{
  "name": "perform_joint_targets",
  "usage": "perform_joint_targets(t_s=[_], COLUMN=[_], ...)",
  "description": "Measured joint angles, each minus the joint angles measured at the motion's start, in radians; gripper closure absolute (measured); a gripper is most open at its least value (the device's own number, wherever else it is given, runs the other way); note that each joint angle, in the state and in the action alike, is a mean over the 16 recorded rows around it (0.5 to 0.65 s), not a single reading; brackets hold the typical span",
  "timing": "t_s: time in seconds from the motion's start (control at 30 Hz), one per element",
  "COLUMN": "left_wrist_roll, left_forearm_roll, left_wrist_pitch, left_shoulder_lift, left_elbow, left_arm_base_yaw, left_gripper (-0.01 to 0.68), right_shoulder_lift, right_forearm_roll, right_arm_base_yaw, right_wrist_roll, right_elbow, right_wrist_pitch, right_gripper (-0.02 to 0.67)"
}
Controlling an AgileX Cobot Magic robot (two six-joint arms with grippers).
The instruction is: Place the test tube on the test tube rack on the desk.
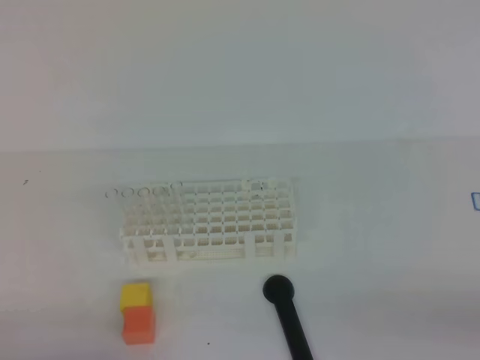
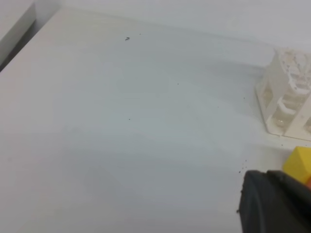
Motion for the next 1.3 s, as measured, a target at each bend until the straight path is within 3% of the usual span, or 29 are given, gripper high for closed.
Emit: perform_joint_targets(t_s=[0.2,0.4,1.3], left_wrist_roll=[0.000,0.000,0.000], left_forearm_roll=[0.000,0.001,0.002], left_wrist_pitch=[0.000,0.000,-0.003], left_shoulder_lift=[0.000,0.000,0.001], left_elbow=[0.006,0.006,0.006], left_arm_base_yaw=[0.000,0.000,0.000], left_gripper=[0.674,0.674,0.674], right_shoulder_lift=[-0.018,-0.031,-0.034], right_forearm_roll=[-0.081,-0.102,-0.103], right_arm_base_yaw=[0.000,0.000,0.000], right_wrist_roll=[0.233,0.324,0.357], right_elbow=[0.003,0.003,0.000], right_wrist_pitch=[0.212,0.363,0.435], right_gripper=[0.650,0.650,0.650])
